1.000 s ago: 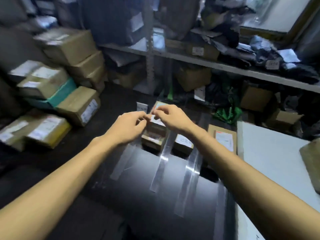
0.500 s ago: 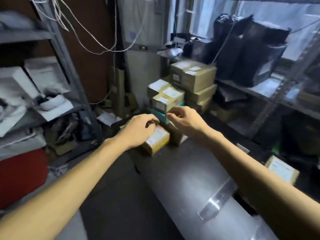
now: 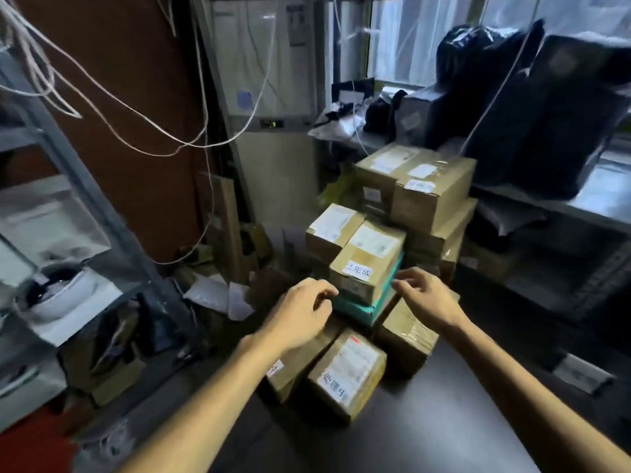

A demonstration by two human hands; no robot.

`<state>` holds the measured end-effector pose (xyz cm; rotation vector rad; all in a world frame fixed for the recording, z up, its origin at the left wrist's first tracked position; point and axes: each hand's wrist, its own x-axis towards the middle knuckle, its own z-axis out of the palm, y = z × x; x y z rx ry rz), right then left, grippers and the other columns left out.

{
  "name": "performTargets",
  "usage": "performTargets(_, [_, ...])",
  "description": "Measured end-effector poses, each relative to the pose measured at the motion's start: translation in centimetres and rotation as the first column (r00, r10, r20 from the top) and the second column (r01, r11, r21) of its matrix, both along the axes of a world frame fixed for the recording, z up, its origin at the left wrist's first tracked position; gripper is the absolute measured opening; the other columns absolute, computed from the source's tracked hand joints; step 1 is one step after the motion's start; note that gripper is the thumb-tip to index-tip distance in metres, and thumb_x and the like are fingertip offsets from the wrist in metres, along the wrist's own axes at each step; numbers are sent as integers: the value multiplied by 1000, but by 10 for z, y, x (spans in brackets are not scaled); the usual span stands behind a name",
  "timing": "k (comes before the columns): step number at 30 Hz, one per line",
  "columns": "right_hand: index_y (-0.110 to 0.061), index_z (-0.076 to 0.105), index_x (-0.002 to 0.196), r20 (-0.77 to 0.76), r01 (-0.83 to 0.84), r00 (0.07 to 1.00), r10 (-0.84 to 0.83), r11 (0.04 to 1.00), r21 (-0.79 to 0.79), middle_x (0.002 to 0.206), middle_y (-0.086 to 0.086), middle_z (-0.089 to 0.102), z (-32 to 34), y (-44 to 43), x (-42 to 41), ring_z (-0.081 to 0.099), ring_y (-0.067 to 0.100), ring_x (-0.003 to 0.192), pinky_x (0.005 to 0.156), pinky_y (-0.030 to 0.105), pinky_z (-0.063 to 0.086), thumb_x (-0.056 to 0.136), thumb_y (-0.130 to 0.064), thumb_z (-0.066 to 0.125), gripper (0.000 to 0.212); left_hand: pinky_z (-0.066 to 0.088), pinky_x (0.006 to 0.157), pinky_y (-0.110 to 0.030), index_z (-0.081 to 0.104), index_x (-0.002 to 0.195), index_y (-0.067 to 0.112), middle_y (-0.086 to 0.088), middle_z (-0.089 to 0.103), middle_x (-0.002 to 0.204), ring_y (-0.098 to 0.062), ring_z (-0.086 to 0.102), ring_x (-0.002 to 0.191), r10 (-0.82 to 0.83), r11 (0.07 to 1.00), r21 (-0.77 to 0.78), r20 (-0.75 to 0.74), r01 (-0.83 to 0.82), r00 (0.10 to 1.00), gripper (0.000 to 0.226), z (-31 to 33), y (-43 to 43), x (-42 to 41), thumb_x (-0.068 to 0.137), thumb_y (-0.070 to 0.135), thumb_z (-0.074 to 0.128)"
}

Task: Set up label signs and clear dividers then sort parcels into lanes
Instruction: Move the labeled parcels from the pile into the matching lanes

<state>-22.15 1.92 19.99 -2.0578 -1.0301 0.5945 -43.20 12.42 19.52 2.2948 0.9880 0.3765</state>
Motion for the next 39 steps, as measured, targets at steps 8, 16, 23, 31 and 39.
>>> performTargets(8, [-14,38,146,-147,167,974,-173,985,-50,140,11,54,-38,87,24,55,25,124,104,45,45,94,-33,62,62,46,93,-27,58,123,30,13,52,117,-8,55,105,7,979,-201,139,22,990,31,-39,102,74,94,19,56])
performTargets(16, [-29,42,139,-308,497,840,-447,861,109,121,-19,60,-72,114,-2,57,-5,109,99,41,51,89,-17,65,56,43,98,-25,50,134,21,6,57,131,-9,52,118,121,940,-339,243,-32,962,48,-63,96,107,89,8,60])
performTargets(23, [-30,46,136,-472,703,661,-583,702,117,126,-6,66,-61,104,-30,65,16,113,97,48,53,95,-12,59,47,52,92,-37,58,120,24,11,58,115,-14,58,106,33,885,-448,324,123,946,38,-50,98,104,85,8,64])
performTargets(31, [-39,28,148,-152,762,647,-747,638,111,134,-17,47,-35,63,-56,47,-4,119,99,24,43,75,-50,79,90,57,79,-37,60,102,20,7,69,94,-13,67,88,-186,720,-547,440,427,878,22,-33,89,114,87,5,66])
performTargets(39, [-55,-8,150,135,654,733,-667,745,127,156,-20,9,2,-47,-90,22,-3,140,113,24,32,54,-66,83,133,45,55,-16,48,79,16,5,58,69,-1,54,60,-368,507,-616,478,603,798,18,-3,11,122,67,17,61])
